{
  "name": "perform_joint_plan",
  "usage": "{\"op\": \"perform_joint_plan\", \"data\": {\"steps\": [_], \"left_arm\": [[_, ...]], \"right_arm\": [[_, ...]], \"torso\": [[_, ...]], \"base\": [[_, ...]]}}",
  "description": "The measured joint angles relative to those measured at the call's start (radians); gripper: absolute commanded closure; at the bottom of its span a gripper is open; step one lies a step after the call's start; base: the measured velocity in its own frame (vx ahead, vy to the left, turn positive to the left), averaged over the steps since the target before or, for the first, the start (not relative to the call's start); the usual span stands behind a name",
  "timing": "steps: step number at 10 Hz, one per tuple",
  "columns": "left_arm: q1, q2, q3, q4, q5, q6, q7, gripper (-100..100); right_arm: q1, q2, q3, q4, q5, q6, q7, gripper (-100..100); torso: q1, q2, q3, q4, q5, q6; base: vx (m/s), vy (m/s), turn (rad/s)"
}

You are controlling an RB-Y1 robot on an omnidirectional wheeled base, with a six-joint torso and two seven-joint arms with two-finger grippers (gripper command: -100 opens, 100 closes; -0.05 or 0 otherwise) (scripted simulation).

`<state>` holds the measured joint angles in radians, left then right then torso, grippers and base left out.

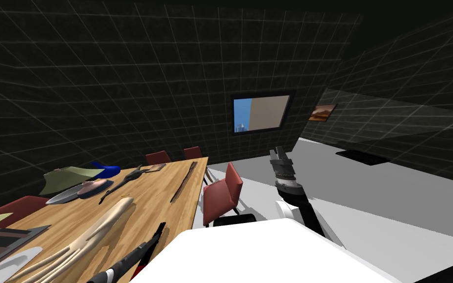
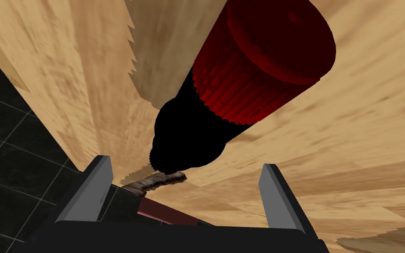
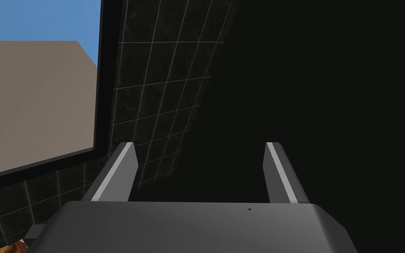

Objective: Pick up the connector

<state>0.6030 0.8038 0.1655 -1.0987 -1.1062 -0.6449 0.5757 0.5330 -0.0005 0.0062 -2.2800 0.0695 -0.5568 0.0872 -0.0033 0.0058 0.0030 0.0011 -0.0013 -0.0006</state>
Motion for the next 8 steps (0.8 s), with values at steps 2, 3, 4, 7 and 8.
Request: {"op": "perform_joint_plan", "data": {"steps": [2, 3, 4, 7, 8], "left_arm": [[-0.065, 0.004, 0.013, 0.067, 0.000, -0.018, -0.019, -100], [-0.067, 0.017, 0.013, 0.056, -0.003, -0.014, -0.002, -100], [-0.088, 0.029, 0.013, 0.064, -0.005, -0.010, 0.014, -100], [-0.139, 0.042, 0.025, 0.096, 0.024, -0.010, 0.007, -100], [-0.130, 0.051, 0.027, 0.066, 0.036, -0.002, 0.010, -100]], "right_arm": [[0.000, 0.000, 0.000, 0.000, 0.000, 0.000, 0.000, 0], [0.000, 0.000, 0.000, 0.000, 0.000, 0.000, 0.000, 0], [0.000, 0.000, 0.000, 0.000, 0.000, 0.000, 0.000, 0], [0.000, 0.000, 0.000, 0.000, 0.000, 0.000, 0.000, 0], [0.000, 0.000, 0.000, 0.000, 0.000, 0.000, 0.000, 0]], "torso": [[-0.001, 0.004, 0.003, 0.001, 0.000, 0.000], [-0.001, 0.003, 0.002, 0.001, 0.000, 0.000], [0.000, 0.002, 0.001, 0.001, 0.000, 0.000], [0.000, -0.005, -0.003, -0.001, 0.000, 0.001], [0.001, -0.009, -0.005, -0.002, 0.000, 0.001]], "base": [[-0.126, -0.039, 0.061], [-0.084, -0.026, 0.024], [-0.071, -0.028, 0.009], [0.031, -0.017, -0.075], [0.152, 0.003, -0.129]]}}
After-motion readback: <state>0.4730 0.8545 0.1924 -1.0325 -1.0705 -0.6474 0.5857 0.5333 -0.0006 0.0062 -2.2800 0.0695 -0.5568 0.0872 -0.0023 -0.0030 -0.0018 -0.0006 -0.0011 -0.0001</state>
